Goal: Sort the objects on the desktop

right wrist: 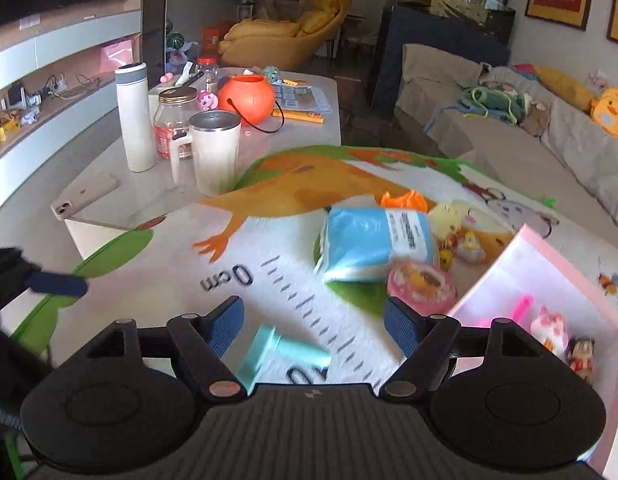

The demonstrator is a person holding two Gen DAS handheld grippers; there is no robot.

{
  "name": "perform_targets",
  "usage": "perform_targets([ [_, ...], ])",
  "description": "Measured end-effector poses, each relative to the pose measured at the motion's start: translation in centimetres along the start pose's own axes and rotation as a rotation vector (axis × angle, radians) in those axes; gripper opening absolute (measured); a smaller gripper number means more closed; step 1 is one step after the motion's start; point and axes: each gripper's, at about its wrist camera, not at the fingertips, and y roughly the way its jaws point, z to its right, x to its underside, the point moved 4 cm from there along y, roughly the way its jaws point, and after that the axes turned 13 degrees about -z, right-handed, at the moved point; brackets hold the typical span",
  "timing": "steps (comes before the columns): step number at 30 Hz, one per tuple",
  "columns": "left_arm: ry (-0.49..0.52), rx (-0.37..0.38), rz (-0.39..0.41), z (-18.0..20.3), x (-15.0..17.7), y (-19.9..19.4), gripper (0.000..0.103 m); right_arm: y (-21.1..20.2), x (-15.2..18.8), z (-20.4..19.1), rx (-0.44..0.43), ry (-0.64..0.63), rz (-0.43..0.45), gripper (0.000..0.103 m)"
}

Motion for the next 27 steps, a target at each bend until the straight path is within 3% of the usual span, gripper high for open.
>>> perform_targets([
  [3,0.02,0.019,-0.001,0.7,0.7,-0.2,0.101,2.8,-4.2,1.8,0.076,0.027,-0.021,0.089],
  [5,0.033,0.027,0.011,1.0,0.7,-0.5,0.101,5.2,-6.7,3.9,0.101,0.109,-0.054,0.093],
  [9,0.021,0.031,0.028,0.7,0.6,-0.7,0.102,10.8,-8.9,7.8,0.024,0.313,-0.153,0.093],
  [11,0.014,0.036,0.029,0.4,0.6,-0.7,0.102,12.1,-8.5,7.7,0.003,0.338,-0.167,0.088],
  [13,0.019,0.044,0.028,0.5,0.6,-0.6,0.102,11.4,-7.9,6.4,0.017,0.269,-0.14,0.081],
  [20,0.141,0.13,0.022,3.6,1.4,-1.1,0.102,4.3,-3.1,-0.1,-0.076,-0.013,-0.107,0.042],
  [27,0.263,0.195,-0.004,7.3,2.9,-1.6,0.102,0.2,4.0,0.3,-0.153,0.038,-0.145,0.04],
])
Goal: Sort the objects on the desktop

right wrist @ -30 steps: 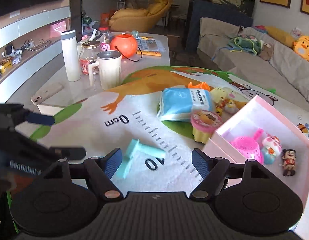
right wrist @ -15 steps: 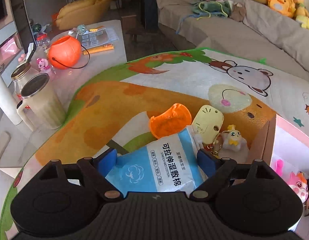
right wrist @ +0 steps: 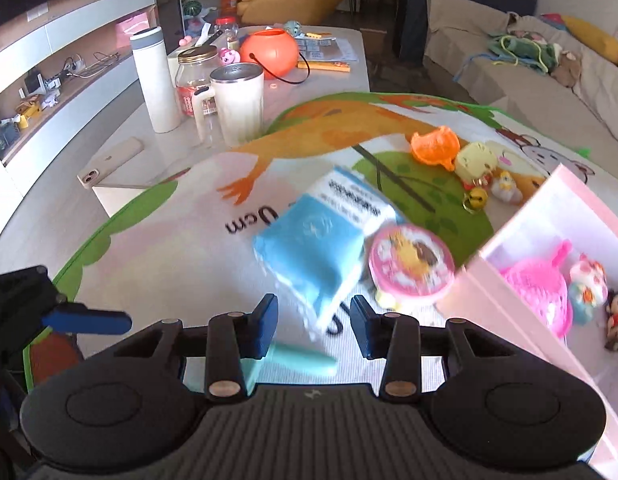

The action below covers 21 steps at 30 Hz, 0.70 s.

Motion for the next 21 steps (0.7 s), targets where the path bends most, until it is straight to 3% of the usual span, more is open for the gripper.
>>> perform_targets([
  [5,0.008,-0.055,-0.036,0.6,0.3,0.9,0.102,-3.0,4.3,0.4,0.015,0.037,0.092,0.04],
  [9,-0.018,-0.149,-0.061,-0.6,0.6,0.8,0.102,-4.1,4.5,-0.2,-0.099,0.087,0.13,0.04],
  [14,-0.029,-0.22,-0.083,-2.8,1.4,-0.5,0.103,-1.6,3.8,-2.6,-0.14,0.061,0.109,0.04],
  [16,-0.049,-0.226,-0.09,-3.9,1.5,-0.9,0.103,-0.8,3.9,-3.4,-0.131,0.029,0.101,0.04],
  [18,-0.077,-0.245,-0.092,-4.8,1.2,-1.0,0.103,-0.3,4.4,-3.6,-0.083,0.009,0.093,0.025],
  [21,-0.081,-0.259,-0.055,-4.9,-0.3,-1.0,0.103,-0.5,6.0,-1.8,-0.046,0.05,0.084,0.023],
])
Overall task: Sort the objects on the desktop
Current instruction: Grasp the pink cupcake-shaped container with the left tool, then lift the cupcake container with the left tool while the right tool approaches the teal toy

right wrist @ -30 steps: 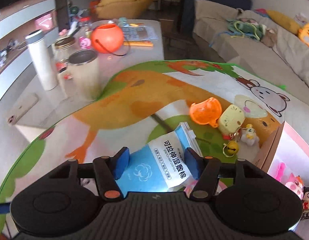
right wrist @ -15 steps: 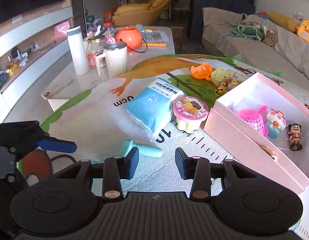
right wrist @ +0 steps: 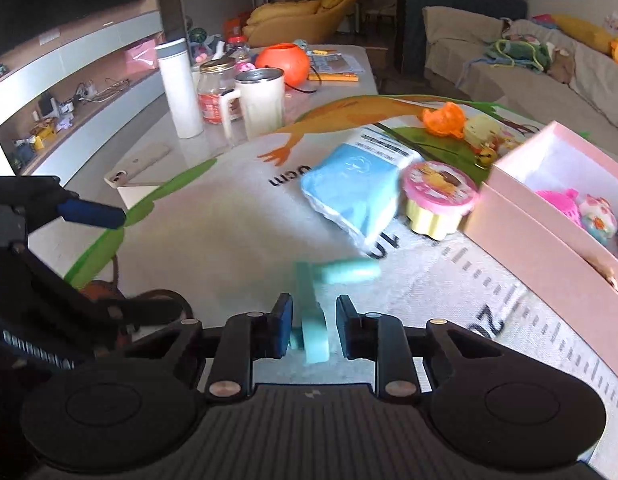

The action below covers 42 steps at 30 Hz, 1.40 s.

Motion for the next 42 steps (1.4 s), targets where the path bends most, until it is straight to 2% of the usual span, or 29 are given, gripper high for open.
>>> perform_targets([
  [2,0.03,0.035,0.044,1.1,-1.6,-0.1,0.103,-0.9,1.4,2.1,0.034,0.047,0.008,0.023],
  [5,0.098,0.092,0.124,4.3,-4.6,0.5,0.103,-2.3,3.5,5.2,0.15,0.106,0.023,0.024],
  [7,0.143,0.122,0.164,6.4,-6.6,1.5,0.103,-3.3,5.0,7.1,0.218,0.15,0.041,0.029],
  [9,0.169,0.137,0.18,8.0,-8.3,2.7,0.103,-4.1,6.2,8.5,0.267,0.194,0.069,0.045],
  [11,0.188,0.145,0.163,9.4,-10.0,4.6,0.102,-4.7,7.6,9.5,0.308,0.237,0.107,0.056],
  [13,0.175,0.125,0.135,10.0,-11.4,6.4,0.101,-4.9,8.6,10.1,0.324,0.268,0.133,0.061],
  [14,0.179,0.099,0.149,10.3,-11.8,6.8,0.1,-4.9,9.0,10.2,0.327,0.282,0.141,0.064],
  [15,0.195,0.076,0.162,10.6,-12.1,7.0,0.092,-4.7,9.3,10.3,0.326,0.293,0.149,0.068],
  [16,0.22,0.051,0.173,10.8,-12.3,7.2,0.079,-4.4,9.7,10.2,0.322,0.302,0.15,0.069],
  [18,0.237,0.027,0.176,11.0,-12.6,7.3,0.067,-4.0,9.8,10.0,0.322,0.297,0.139,0.071],
  [20,0.232,0.031,0.17,10.6,-12.8,7.2,0.062,-4.1,9.6,10.0,0.316,0.294,0.156,0.077],
  [23,0.228,0.018,0.177,10.3,-12.5,6.8,0.056,-3.6,9.3,10.2,0.298,0.307,0.137,0.077],
  [24,0.232,0.015,0.181,10.4,-12.2,6.6,0.042,-3.6,9.3,10.3,0.298,0.313,0.136,0.078],
  [25,0.237,-0.003,0.186,10.4,-11.8,6.2,0.033,-3.6,9.4,10.4,0.297,0.318,0.136,0.078],
  [26,0.241,-0.009,0.183,10.4,-11.4,5.8,0.031,-3.6,9.4,10.4,0.297,0.321,0.135,0.08],
  [28,0.243,0.032,0.167,10.2,-10.3,5.0,0.027,-3.7,9.5,10.2,0.303,0.321,0.138,0.081],
  [32,0.196,0.151,0.058,9.3,-6.9,4.4,0.027,-3.6,9.5,10.1,0.315,0.311,0.134,0.083],
  [35,0.158,0.196,0.03,8.9,-5.2,4.4,0.029,-3.4,9.3,10.0,0.329,0.31,0.121,0.086],
  [36,0.158,0.194,0.035,8.9,-5.1,4.4,0.034,-3.4,9.3,10.0,0.337,0.309,0.119,0.086],
  [37,0.156,0.188,0.045,8.9,-5.2,4.4,0.046,-3.3,9.3,9.9,0.343,0.307,0.118,0.087],
  [39,0.154,0.183,0.062,8.9,-5.8,4.6,0.059,-3.3,9.3,9.8,0.356,0.306,0.116,0.089],
  [42,0.154,0.166,0.082,8.9,-6.9,5.4,0.069,-3.3,9.3,9.9,0.369,0.312,0.112,0.093],
])
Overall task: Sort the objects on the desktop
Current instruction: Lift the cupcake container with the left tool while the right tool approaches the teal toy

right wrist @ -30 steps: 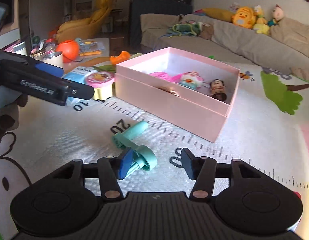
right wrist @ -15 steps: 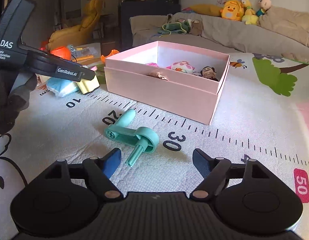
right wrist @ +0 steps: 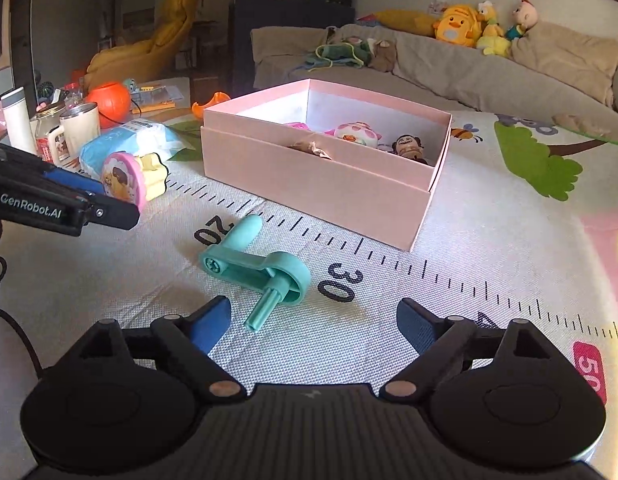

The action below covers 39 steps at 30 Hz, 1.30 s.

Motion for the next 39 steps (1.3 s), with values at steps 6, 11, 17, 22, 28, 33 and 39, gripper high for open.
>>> perform_targets([
  [6,-0.043,-0.01,-0.018,-1.6,-0.1,1.1,0.073,0.0,0.0,0.2,0.011,0.011,-0.004,0.096],
  [11,-0.028,0.007,0.012,-0.9,-0.1,0.9,0.077,0.3,-0.1,0.6,-0.009,0.031,-0.019,0.099],
  [17,-0.091,0.007,-0.035,-1.0,-1.9,2.8,0.072,0.2,-0.2,0.4,0.006,0.019,-0.017,0.099],
  [22,-0.087,-0.001,-0.057,-0.5,-2.1,2.6,0.061,0.5,-1.4,-1.0,-0.05,-0.009,-0.026,0.099],
  [28,-0.111,-0.039,-0.084,-1.1,0.3,0.6,0.061,1.6,-3.8,-2.4,-0.06,-0.022,-0.029,0.091],
  [33,-0.156,-0.049,-0.066,-1.6,2.7,-2.0,0.061,1.8,-4.4,-2.9,-0.067,-0.023,-0.069,0.036],
  [39,-0.127,-0.008,-0.038,-0.1,4.2,-5.1,0.061,-1.3,-3.2,-2.9,-0.067,-0.077,-0.072,0.027],
])
